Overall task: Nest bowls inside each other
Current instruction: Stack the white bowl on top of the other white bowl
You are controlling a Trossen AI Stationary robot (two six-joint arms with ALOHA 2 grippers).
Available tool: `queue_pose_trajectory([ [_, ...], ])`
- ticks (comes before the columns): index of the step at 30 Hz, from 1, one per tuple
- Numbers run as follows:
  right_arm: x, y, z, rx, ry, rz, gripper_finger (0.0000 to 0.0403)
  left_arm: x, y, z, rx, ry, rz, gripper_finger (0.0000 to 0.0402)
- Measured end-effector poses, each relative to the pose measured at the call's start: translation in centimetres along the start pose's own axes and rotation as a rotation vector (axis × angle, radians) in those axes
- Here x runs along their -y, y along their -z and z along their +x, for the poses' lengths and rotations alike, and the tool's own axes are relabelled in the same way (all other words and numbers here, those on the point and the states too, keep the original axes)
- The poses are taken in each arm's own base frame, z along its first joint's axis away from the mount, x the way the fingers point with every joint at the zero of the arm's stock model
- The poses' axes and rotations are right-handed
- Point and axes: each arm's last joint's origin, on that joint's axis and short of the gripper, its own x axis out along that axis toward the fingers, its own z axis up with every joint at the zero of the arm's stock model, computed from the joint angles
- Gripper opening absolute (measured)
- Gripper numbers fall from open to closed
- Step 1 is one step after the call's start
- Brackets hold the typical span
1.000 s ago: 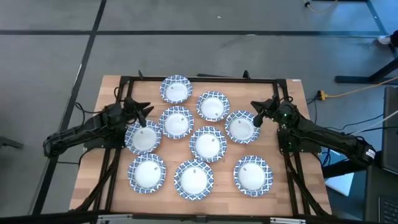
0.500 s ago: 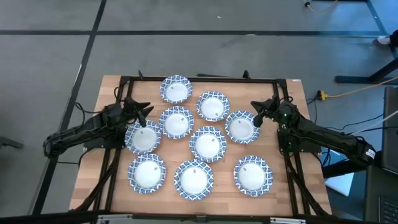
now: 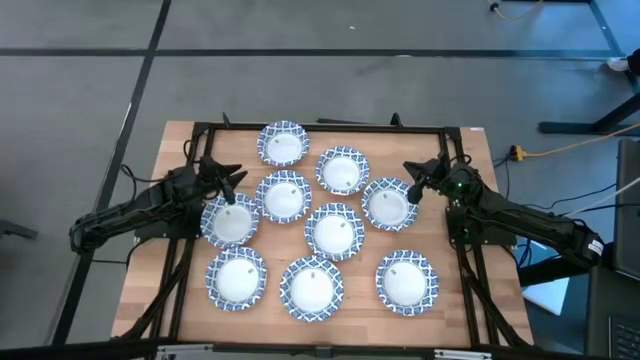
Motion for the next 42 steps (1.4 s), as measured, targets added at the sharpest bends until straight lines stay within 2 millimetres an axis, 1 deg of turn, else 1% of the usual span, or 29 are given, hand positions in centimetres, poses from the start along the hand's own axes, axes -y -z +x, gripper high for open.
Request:
queue_pose_trajectory([
  [7, 0.0, 0.0, 0.0, 0.0, 0.0, 0.031, 0.0038, 0.0, 0.0, 0.0, 0.0, 0.0, 0.0, 0.016],
  [13, 0.0, 0.0, 0.0, -0.002, 0.0, 0.137, 0.0038, 0.0, 0.0, 0.0, 0.0, 0.0, 0.0, 0.016],
  [23, 0.0, 0.0, 0.0, -0.001, 0.0, 0.106, 0.0038, 0.0, 0.0, 0.0, 0.0, 0.0, 0.0, 0.016],
  [25, 0.0, 0.0, 0.0, 0.004, -0.001, 0.109, 0.0044, 0.0, 0.0, 0.0, 0.0, 0.0, 0.0, 0.016],
  [27, 0.0, -0.1, 0.0, 0.006, -0.001, 0.129, 0.006, 0.0, 0.0, 0.0, 0.0, 0.0, 0.0, 0.016],
  [29, 0.0, -0.1, 0.0, 0.008, -0.001, 0.143, 0.0087, 0.0, 0.0, 0.0, 0.0, 0.0, 0.0, 0.016],
  [32, 0.0, -0.2, 0.0, 0.018, -0.006, 0.182, 0.0144, 0.0, 0.0, 0.0, 0.0, 0.0, 0.0, 0.016],
  [35, 0.0, -0.3, 0.0, 0.029, -0.012, 0.306, 0.0204, 0.0, 0.0, 0.0, 0.0, 0.0, 0.0, 0.016],
  [37, 0.0, -0.4, 0.0, 0.042, -0.014, 0.353, 0.0235, 0.0, 0.0, 0.0, 0.0, 0.0, 0.0, 0.016],
  [40, 0.0, -0.6, 0.0, 0.06, -0.017, 0.381, 0.0265, 0.0, 0.0, 0.0, 0.0, 0.0, 0.0, 0.016],
  [42, 0.0, -1.1, -0.1, 0.099, -0.031, 0.428, 0.0274, 0.0, 0.0, 0.0, 0.001, 0.0, 0.0, 0.016],
])
